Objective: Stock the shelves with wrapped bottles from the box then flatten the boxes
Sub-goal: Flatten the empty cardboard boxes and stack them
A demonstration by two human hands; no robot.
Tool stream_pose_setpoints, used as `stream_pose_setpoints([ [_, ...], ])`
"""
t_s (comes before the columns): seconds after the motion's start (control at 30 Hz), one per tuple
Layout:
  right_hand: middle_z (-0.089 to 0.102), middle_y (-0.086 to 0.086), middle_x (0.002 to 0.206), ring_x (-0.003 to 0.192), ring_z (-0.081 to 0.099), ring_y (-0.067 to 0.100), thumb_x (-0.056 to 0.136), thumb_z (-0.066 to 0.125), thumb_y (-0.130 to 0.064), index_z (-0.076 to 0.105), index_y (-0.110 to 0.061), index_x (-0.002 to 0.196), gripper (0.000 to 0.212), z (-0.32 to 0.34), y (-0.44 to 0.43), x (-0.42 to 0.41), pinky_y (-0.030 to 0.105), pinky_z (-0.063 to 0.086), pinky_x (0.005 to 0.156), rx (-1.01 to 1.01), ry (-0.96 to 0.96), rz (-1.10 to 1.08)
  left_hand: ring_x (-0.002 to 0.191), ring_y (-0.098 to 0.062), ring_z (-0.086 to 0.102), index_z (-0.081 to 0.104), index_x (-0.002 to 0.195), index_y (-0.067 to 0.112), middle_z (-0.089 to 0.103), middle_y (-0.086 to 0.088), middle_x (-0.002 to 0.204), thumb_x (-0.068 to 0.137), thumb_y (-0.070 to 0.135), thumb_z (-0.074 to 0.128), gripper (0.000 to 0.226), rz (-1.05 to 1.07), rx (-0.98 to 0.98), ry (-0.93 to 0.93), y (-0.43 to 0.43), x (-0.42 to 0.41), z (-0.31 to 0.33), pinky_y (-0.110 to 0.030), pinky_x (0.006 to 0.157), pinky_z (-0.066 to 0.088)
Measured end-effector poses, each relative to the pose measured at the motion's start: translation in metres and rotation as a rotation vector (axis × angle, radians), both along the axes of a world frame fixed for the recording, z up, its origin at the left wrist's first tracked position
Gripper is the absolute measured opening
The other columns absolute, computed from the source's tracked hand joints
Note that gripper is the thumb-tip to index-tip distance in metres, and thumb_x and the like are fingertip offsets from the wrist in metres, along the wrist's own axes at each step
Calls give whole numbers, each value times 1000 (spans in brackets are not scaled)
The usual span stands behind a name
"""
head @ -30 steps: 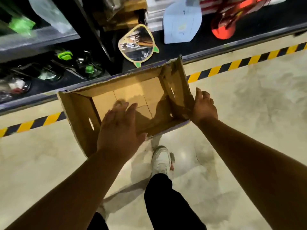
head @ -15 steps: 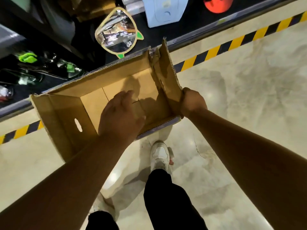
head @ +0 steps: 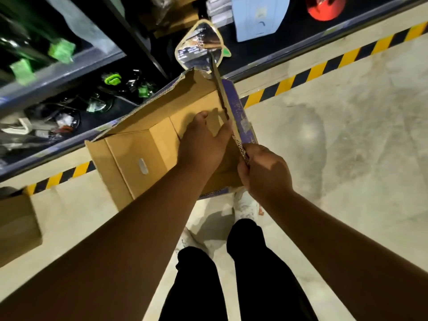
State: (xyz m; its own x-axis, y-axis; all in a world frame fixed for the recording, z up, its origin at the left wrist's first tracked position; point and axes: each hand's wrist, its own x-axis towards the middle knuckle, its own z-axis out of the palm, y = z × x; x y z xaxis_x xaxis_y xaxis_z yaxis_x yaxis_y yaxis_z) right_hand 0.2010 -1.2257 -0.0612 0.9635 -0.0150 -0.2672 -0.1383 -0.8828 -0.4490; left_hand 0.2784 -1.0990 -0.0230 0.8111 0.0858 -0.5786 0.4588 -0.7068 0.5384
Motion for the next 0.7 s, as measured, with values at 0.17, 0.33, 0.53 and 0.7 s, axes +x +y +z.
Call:
stream_pose_setpoints([
  [0.17,72,14,93,78,69,32,87,70,-30,67,-9,112,33,36,63,-28,39,59,66,14,-7,-19,102,-19,65,56,129,19,69,2,110,95,47,61,45,175,-141,49,42,-12,17,-20,69,47],
  [0.33,62,12,123,111,57,29,90,63,-49,57,-17,131,53,57,121,-43,41,56,86,155,90,-9,76,-27,66,66,92,18,69,-3,79,92,40,58,23,367,-181,-4,100,-29,25,-44,75,59],
  [0.53,57,6,125,111,54,23,91,52,-52,62,-18,121,46,66,152,-38,40,52,93,410,71,-173,103,-20,62,61,124,16,65,4,108,99,32,59,30,390,-93,-79,178,-50,48,-26,88,45],
  [0.7,47,7,138,126,45,27,93,61,-42,50,-22,135,48,49,165,5,40,41,105,174,229,-170,114,-20,59,55,136,16,64,3,125,100,33,57,40,502,-69,-62,246,-68,60,-34,104,44],
])
